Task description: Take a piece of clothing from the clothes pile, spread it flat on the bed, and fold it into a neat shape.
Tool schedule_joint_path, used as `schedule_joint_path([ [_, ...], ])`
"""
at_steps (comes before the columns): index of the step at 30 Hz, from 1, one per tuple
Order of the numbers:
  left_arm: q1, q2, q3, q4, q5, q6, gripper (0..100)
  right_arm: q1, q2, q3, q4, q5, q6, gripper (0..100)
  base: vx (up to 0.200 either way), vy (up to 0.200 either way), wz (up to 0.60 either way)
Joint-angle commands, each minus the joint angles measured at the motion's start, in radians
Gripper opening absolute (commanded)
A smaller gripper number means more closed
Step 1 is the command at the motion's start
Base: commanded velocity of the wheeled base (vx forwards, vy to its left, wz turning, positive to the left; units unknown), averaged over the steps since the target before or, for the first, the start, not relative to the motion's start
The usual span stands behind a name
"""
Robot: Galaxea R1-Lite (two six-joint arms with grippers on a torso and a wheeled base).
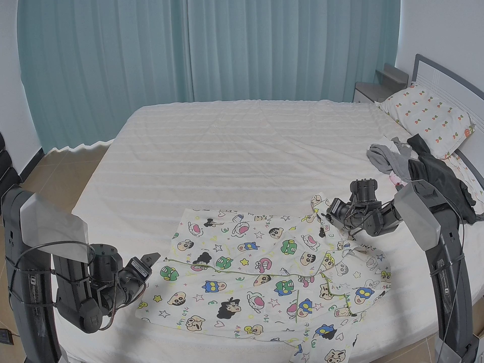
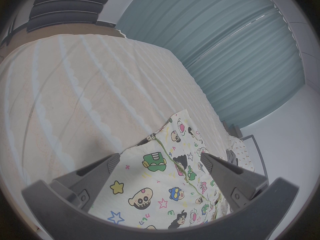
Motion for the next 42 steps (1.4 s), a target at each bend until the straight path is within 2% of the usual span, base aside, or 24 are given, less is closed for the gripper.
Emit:
schedule_joint_path([
  [1,0.001,0.005,0.0,-0.018,0.0,0.0,100,-0.007,-0.006,-0.001,-0.002,0.0,0.005,0,0.0,0.0,0.0],
  [9,0.001,0.005,0.0,-0.018,0.003,0.001,100,-0.047,-0.047,0.003,-0.003,-0.005,0.018,0,0.0,0.0,0.0],
  [13,0.001,0.005,0.0,-0.018,0.003,0.001,100,-0.064,-0.047,-0.001,-0.003,-0.031,0.044,0,0.0,0.0,0.0],
  [29,0.001,0.006,-0.002,-0.018,0.006,0.001,100,-0.121,-0.037,0.0,0.011,-0.068,0.041,0,0.0,0.0,0.0],
  [42,0.001,0.006,-0.002,-0.018,0.005,0.001,100,-0.131,-0.026,-0.001,0.066,-0.068,0.036,0,0.0,0.0,0.0],
])
